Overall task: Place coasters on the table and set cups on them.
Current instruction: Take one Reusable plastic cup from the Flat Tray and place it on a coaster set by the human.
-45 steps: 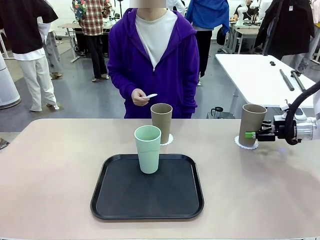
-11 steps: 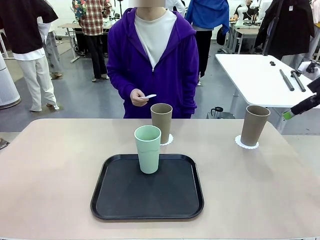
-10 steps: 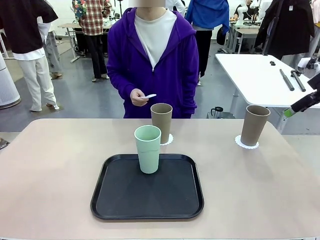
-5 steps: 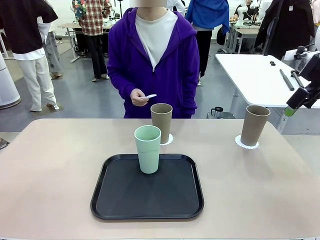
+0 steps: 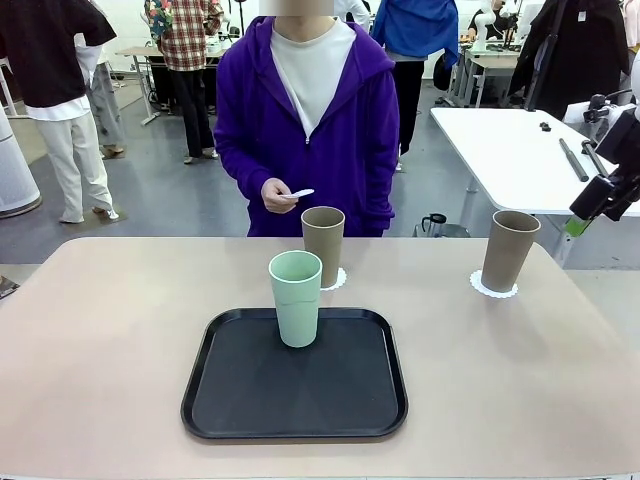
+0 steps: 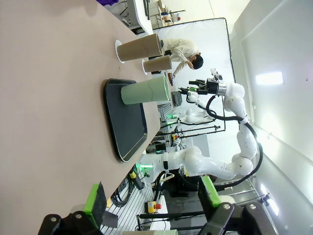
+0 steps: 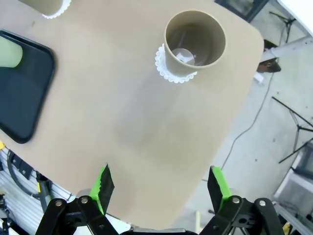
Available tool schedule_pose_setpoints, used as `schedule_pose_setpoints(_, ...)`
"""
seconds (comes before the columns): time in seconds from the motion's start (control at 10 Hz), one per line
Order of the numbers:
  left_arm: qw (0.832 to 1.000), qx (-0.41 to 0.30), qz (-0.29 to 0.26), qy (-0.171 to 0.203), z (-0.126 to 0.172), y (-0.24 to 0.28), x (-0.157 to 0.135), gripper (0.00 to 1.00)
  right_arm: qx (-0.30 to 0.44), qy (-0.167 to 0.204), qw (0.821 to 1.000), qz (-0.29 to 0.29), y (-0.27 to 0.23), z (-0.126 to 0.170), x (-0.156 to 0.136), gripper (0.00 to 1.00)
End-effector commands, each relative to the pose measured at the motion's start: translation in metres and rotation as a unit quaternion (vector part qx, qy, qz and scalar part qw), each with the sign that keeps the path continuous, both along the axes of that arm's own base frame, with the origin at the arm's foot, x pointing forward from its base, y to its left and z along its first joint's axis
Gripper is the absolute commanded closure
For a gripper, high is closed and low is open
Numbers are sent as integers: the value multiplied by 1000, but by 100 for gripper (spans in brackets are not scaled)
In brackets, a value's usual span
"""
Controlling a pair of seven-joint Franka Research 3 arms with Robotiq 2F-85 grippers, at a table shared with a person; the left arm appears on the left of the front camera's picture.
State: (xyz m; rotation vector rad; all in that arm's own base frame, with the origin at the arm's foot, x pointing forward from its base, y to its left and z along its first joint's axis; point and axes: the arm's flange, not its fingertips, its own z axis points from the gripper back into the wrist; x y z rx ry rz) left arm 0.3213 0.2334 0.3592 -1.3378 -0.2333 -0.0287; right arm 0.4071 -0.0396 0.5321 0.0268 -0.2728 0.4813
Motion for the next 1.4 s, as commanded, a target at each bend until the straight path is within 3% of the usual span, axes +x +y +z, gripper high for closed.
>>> schedule_pose_setpoints(0.0, 1000, 0, 2, -2, 2, 1, -1, 0, -9, -7, 1000, 3, 0, 1, 1, 0)
schedule_pose_setpoints(0.7, 1000, 0, 2, -2, 2, 1, -1, 0, 1, -1, 1000, 1, 1, 0, 0, 0)
schedule_pose_setpoints(0.8, 1000, 0, 2, -2, 2, 1, -1, 0, 31, -35, 995, -89, -24, 6, -18, 0)
schedule_pose_setpoints(0.9, 1000, 0, 2, -2, 2, 1, -1, 0, 111, 8, 985, -131, -50, 2, -26, 0)
schedule_pose_setpoints(1.0, 1000, 0, 2, -2, 2, 1, -1, 0, 190, 76, 969, -136, -78, -8, -30, 0)
schedule_pose_setpoints(1.1, 1000, 0, 2, -2, 2, 1, -1, 0, 236, 94, 955, -155, -100, -14, -32, 0)
schedule_pose_setpoints(1.3, 1000, 0, 2, -2, 2, 1, -1, 0, 383, 153, 903, -118, -134, -25, -38, 0)
